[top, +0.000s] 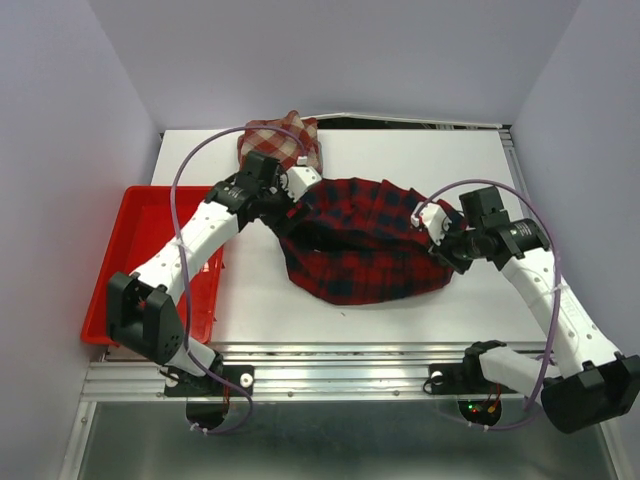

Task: Fold and stack the skirts
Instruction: Flatten the skirt out

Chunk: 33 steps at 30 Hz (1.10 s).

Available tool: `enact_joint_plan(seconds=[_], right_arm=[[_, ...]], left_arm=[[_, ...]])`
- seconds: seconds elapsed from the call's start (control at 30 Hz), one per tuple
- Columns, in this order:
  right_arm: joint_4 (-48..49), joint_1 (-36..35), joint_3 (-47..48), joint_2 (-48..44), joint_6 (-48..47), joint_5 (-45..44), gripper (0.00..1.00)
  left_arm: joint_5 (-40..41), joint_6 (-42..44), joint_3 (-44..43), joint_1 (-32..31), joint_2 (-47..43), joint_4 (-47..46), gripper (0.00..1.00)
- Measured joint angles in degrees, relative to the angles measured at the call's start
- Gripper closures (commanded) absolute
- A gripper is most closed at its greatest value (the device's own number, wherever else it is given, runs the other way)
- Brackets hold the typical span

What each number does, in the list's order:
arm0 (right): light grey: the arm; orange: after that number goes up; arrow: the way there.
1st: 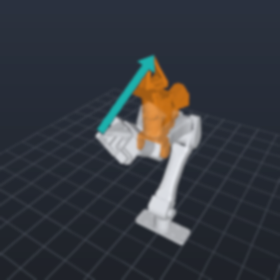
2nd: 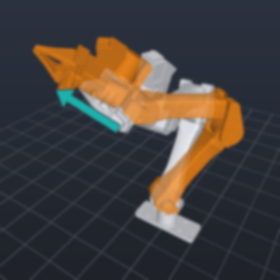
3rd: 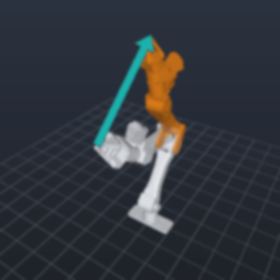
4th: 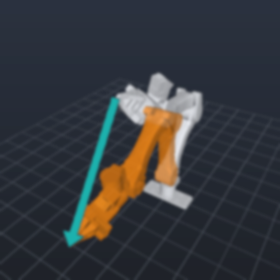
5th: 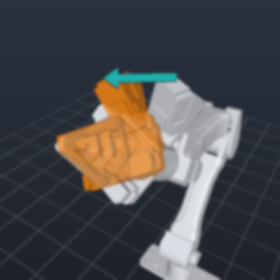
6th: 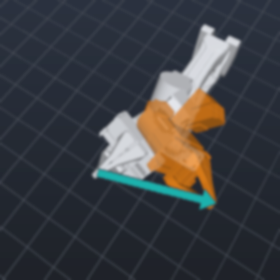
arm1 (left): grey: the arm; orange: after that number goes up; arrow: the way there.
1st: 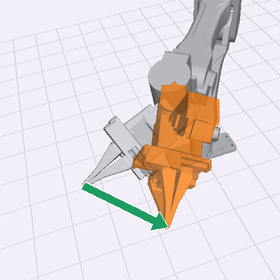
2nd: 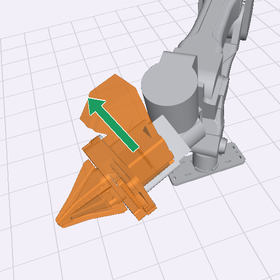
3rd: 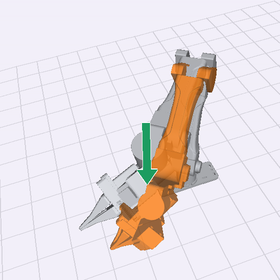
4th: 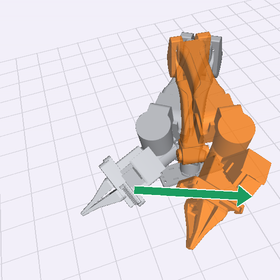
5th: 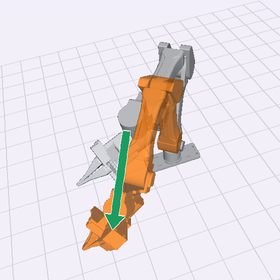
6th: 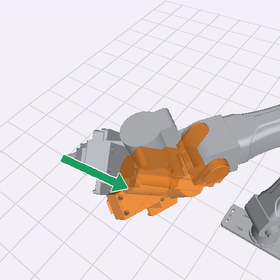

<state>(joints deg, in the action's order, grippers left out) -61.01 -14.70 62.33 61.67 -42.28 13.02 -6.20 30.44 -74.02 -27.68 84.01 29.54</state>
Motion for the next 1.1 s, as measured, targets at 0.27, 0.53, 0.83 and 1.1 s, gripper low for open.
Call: enact_joint_plan(seconds=[0.27, 0.53, 0.83, 1.1], right_arm=[[2.4, 0.0, -1.3, 3.8, -0.2, 0.0, 0.99], [3.2, 0.0, -1.3, 5.4, -0.1, 0.8, 0.99], [3.2, 0.0, -1.3, 5.5, -0.1, 0.9, 0.99], [3.3, 0.0, -1.3, 5.4, -0.1, 0.9, 0.99]], left_arm=[[-21.5, 11.1, 0.2, 9.0, -3.0, 5.0, 0.02], [-35.3, 20.8, 1.9, 9.4, -11.8, 7.2, 0.01], [-35.9, 28.3, 8.2, 9.4, -5.0, 8.8, 0.01], [-34.8, 30.4, 8.5, 9.2, -0.1, 4.8, 0.01]])
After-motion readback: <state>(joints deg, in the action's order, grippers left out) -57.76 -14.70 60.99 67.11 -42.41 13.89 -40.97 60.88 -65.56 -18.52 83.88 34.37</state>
